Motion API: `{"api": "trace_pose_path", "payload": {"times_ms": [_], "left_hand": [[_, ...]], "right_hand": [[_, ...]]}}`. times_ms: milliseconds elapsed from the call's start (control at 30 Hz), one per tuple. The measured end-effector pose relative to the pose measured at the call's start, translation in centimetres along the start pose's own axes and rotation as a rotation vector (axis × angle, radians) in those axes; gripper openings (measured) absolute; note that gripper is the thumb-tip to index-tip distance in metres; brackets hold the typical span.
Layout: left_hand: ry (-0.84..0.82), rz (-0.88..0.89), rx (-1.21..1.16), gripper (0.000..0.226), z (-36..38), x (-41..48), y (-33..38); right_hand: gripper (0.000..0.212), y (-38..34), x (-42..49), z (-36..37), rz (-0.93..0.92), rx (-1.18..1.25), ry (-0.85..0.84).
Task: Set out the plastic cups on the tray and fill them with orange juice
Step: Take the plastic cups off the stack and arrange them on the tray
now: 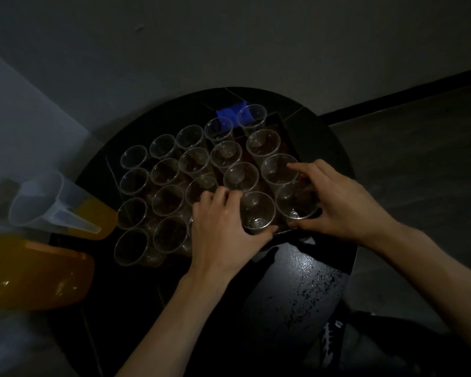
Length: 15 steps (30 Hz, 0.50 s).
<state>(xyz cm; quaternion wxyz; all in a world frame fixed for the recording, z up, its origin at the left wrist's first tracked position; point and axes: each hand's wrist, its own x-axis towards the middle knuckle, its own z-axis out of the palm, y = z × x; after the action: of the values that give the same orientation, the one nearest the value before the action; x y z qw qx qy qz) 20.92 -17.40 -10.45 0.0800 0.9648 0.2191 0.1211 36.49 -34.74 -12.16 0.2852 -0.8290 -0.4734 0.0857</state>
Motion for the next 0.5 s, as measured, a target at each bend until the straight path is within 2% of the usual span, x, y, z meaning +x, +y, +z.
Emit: {"api": "trace_pose_path", "payload": {"times_ms": [200,500], "left_hand": [[-0.018,-0.005,0.016,0.073,-0.05,0.07,-0.29],[-0.015,0.002,-0.003,0.081,-0.26,0.13,-0.32]], "right_hand": [[0.104,0.00,0.02,-0.32,0.019,0.022,-0.021],[0.107,0.02,0.06,-0.05,0.029,0.001,-0.025]]}}
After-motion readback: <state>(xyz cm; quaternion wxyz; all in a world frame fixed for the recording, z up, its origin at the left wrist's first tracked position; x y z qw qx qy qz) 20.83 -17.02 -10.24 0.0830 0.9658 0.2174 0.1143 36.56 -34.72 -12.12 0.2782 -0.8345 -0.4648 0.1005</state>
